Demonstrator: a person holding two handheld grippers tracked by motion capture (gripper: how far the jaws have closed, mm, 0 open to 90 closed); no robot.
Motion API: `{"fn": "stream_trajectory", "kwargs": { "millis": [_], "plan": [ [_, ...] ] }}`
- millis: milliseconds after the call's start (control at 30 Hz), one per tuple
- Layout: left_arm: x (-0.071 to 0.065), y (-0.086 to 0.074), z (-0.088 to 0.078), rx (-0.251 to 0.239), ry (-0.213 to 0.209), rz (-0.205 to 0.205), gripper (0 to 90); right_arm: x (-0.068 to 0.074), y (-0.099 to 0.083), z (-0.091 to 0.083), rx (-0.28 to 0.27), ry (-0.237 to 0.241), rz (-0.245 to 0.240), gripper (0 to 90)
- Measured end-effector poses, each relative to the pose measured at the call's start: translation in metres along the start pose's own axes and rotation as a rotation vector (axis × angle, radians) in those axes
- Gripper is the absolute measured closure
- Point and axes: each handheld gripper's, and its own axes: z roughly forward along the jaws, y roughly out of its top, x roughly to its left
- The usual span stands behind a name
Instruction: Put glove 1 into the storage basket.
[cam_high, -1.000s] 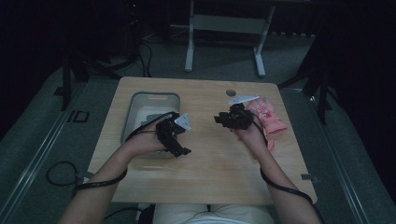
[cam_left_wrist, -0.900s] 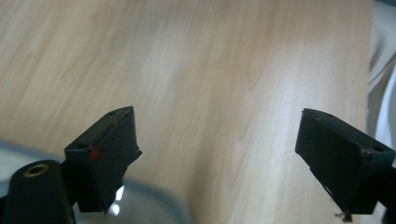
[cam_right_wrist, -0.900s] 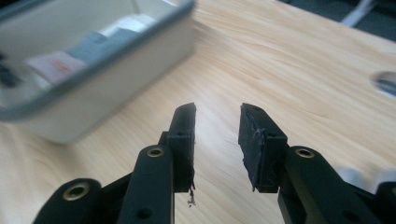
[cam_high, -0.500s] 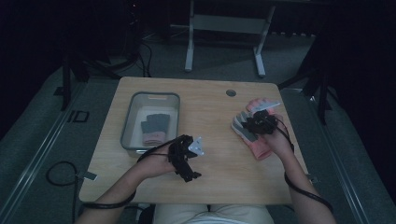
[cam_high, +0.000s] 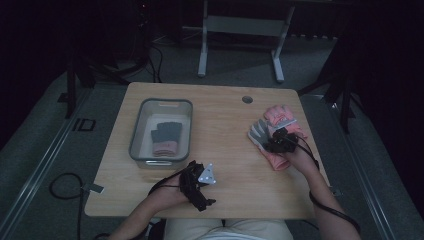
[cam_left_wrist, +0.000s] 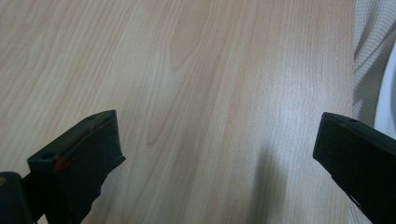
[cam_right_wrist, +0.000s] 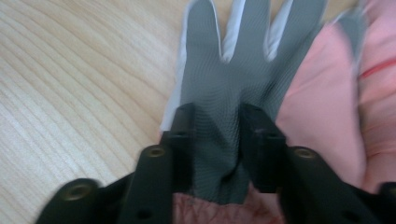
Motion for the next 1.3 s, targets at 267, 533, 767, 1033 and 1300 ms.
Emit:
{"fn": "stream_trajectory", "kwargs": {
  "millis": [267,533,767,1033,1300],
  "plan": [
    [-0.005,-0.004,0.006,-0.045,-0.021,-0.031,0.7,-0.002,0.003,-0.006,-0.031,0.019,0.157,87.7],
    [-0.008,-0.010,0.001,-0.123,0.000,-0.066,0.7,0.022,0.013,-0.061,-0.264,0.048,0.334,88.1],
    [-0.016,-0.011,0.005,-0.108,-0.003,-0.035,0.7,0.068,0.032,-0.094,-0.360,0.025,0.374,88.1],
    [-0.015,-0.014,0.004,-0.119,-0.013,-0.012,0.7,0.097,0.036,-0.070,-0.350,-0.014,0.464,88.1],
    [-0.016,-0.017,0.005,-0.111,-0.013,0.008,0.7,0.110,0.033,-0.006,-0.227,-0.033,0.558,88.0]
  ]
}}
